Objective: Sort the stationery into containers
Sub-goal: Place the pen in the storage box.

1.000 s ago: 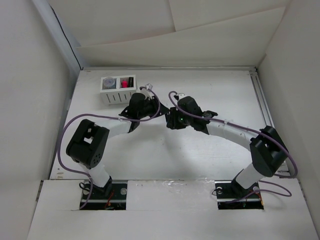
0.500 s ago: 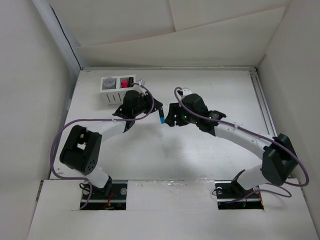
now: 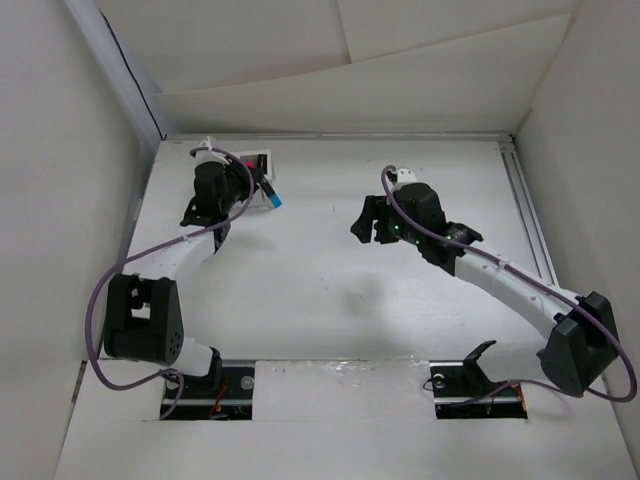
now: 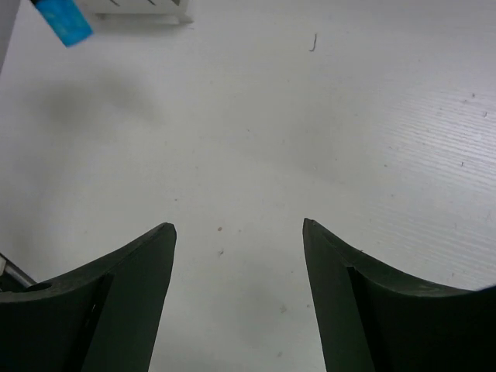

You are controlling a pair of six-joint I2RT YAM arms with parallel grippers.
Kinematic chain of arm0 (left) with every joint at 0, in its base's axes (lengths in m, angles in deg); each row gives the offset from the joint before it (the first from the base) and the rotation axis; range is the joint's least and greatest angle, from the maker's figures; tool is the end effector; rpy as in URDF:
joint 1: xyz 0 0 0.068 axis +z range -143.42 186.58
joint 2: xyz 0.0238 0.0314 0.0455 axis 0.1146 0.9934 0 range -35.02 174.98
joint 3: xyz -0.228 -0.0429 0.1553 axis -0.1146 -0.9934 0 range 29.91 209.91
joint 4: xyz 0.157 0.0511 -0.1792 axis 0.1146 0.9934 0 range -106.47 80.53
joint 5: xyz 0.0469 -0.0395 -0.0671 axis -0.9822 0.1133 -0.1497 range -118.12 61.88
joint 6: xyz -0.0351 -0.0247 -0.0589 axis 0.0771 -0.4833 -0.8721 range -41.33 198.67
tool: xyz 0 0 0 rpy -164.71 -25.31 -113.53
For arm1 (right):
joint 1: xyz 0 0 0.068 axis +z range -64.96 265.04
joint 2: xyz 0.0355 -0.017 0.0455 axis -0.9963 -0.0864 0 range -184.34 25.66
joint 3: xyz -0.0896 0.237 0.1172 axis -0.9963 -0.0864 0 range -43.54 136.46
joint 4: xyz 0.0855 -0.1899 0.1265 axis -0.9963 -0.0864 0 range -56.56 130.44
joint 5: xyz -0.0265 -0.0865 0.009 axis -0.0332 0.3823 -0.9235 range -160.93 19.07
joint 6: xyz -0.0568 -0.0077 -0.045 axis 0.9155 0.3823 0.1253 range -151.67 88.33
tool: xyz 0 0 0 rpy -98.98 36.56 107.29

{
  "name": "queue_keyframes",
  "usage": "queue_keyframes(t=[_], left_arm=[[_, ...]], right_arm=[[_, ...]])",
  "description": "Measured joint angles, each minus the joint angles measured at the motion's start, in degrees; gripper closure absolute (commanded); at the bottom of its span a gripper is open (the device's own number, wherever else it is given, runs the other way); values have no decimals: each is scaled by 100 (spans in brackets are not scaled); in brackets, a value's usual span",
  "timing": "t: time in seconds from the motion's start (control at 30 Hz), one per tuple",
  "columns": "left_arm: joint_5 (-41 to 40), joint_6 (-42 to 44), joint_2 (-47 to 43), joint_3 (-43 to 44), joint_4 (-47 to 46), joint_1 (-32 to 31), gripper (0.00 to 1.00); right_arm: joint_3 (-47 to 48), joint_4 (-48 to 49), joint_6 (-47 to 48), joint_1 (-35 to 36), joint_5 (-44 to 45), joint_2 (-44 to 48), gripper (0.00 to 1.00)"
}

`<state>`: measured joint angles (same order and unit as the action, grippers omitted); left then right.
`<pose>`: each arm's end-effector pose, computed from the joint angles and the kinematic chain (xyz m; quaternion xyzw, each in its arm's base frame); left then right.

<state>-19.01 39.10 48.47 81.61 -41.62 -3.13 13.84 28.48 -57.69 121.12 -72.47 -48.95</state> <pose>0.3394 -0.0678 0.2989 -0.1407 0.7330 -0.3303 0.5778 0.2409 0.1776 0.2992 -0.0823 0.8585 0.2710 0.4275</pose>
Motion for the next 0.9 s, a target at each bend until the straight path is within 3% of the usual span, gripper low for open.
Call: queue_keyframes(t=[0.3,0.47,0.63,0.9], left_arm=[[-1733,278,-44,1005,328,-31,94],[-2616,704,579,2111,551,-28,94],[-3117,1062,1276,2820,804,-28,94],[-3418,1408,1744,2898,1001,-39,94]], right_arm=[[-426,61,37,-278,-66,2,27],[-511,144,39,-306,-195,11,27],[-573,234,39,-319,-284,111,27],[-581,260,39,-345,-310,275,27]])
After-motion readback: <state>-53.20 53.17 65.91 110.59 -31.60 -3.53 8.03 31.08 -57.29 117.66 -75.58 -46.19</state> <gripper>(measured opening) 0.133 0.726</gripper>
